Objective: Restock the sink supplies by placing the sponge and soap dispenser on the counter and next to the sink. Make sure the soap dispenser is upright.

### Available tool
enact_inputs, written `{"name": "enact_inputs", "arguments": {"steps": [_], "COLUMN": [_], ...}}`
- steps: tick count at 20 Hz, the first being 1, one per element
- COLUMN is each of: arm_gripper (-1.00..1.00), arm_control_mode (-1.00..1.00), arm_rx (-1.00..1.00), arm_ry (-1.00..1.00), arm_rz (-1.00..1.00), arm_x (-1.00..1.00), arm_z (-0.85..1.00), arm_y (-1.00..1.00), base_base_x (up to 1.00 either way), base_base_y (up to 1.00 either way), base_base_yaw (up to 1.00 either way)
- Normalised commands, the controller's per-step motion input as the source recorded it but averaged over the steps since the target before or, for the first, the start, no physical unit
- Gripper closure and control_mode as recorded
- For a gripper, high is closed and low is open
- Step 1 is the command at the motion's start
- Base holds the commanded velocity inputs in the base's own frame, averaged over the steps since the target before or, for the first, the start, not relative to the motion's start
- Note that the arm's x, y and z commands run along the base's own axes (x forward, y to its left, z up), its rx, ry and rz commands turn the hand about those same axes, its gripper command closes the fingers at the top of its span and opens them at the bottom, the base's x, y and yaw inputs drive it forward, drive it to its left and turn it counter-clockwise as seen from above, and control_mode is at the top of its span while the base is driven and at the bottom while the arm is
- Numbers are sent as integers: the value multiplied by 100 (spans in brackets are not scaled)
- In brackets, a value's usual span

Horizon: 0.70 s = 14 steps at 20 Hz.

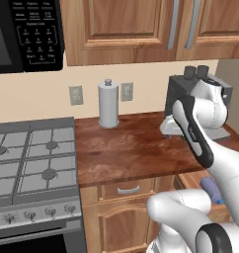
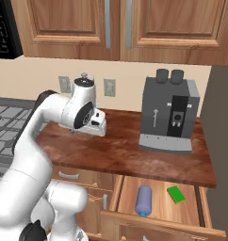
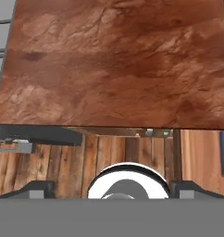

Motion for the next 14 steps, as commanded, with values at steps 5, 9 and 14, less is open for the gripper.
{"name": "enact_inputs", "arguments": {"steps": [5,9,14], "arm_gripper": [-100,-100,-100], "arm_control_mode": [-100,-100,-100], "arm_rx": [32,23,1], "arm_ry": [1,6,5], "arm_rz": [-3,-6,-11], "arm_x": [-43,-15,9], "arm_z": [-100,-100,-91], "arm_y": [-100,-100,-91], "base_base_x": [0,0,0], "base_base_y": [0,0,0], "base_base_yaw": [0,0,0]}}
